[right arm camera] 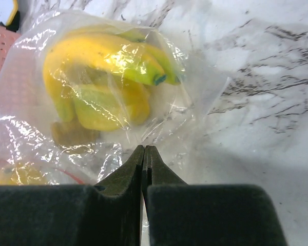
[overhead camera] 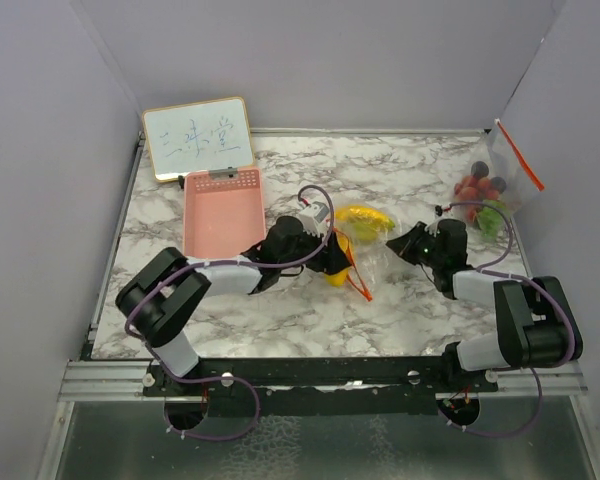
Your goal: Open the zip-top bag and remove the fake food
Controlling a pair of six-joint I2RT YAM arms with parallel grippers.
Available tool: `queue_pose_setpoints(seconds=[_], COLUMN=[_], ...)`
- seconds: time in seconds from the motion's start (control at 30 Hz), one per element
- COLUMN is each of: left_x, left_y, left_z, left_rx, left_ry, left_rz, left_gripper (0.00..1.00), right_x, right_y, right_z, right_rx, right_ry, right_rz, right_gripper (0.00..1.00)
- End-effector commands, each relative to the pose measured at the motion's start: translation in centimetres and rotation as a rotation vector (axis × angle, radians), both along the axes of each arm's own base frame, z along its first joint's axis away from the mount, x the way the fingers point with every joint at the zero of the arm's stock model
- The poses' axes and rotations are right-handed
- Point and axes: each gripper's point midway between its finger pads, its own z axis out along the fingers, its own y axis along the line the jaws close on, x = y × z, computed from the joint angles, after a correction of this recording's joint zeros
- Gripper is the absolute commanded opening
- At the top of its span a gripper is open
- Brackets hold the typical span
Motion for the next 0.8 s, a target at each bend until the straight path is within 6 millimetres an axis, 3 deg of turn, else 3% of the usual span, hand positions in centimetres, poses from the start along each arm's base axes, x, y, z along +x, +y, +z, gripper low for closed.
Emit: queue_pose_setpoints(seconds=[0.0, 0.23, 0.4, 0.6, 0.77], left_x=[0.3, 2.5, 6.6, 10.4, 13.6], left_y=[3.0, 11.0, 18.0, 26.6, 31.5], left_z=[2.0, 4.5, 6.1, 5.0, 4.5], left_rx=[0.097, 0.203, 0.234, 0.235, 0.212], left_ry=[-0.053, -0.071, -0.07, -0.003, 0.023], left_rz=[0.056, 0.309, 0.524, 0.833, 1.002], left_gripper=[0.51, 0.53, 0.54, 0.54, 0.54], right_x=[1.5, 2.7, 3.5, 2.7, 2.3], right_y=[-1.8, -2.9, -2.7, -2.8, -2.5], right_z=[1.5, 2.8, 3.5, 3.1, 2.3], right_rx=[-0.002, -0.002, -0.006, -0.021, -0.019], right_ry=[-0.043, -0.071, -0.084, -0.086, -0.071], right_rz=[-0.052, -0.075, -0.051, -0.05, -0.029], right_gripper=[0.02, 0.02, 0.02, 0.02, 0.02])
